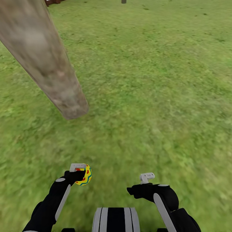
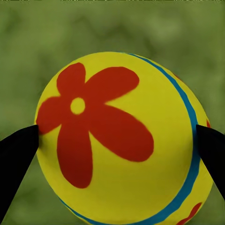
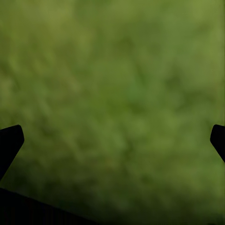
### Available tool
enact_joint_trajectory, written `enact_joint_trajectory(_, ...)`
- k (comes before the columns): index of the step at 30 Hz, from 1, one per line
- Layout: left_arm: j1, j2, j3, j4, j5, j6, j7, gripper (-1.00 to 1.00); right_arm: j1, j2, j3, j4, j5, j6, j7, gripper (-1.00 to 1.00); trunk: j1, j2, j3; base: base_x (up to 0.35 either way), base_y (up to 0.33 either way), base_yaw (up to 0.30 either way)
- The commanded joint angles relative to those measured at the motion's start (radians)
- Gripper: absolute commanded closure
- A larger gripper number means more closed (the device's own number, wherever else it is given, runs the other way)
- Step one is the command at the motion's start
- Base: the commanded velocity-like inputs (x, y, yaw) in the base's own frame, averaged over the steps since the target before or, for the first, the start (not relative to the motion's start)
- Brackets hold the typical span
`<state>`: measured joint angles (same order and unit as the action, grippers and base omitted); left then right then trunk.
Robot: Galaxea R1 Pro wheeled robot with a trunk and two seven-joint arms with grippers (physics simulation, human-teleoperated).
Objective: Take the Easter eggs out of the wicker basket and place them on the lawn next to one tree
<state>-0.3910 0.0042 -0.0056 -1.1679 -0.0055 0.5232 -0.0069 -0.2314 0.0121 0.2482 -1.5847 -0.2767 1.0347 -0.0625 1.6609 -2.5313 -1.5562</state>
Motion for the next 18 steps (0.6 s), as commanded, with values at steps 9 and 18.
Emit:
enact_joint_trajectory(9,0.0,0.0,-0.001,-0.003,-0.001,0.001,-0.001,-1.0,-0.001,0.0,0.0,-0.001,-0.007,0.004,-0.007,-1.0,0.0,0.0,-0.001,0.0,0.0,0.0)
enact_joint_trajectory(18,0.0,0.0,0.001,-0.005,0.001,0.003,-0.001,-1.0,0.0,0.0,0.0,-0.001,-0.007,0.004,-0.007,-1.0,0.0,0.0,-0.001,0.0,0.0,0.0)
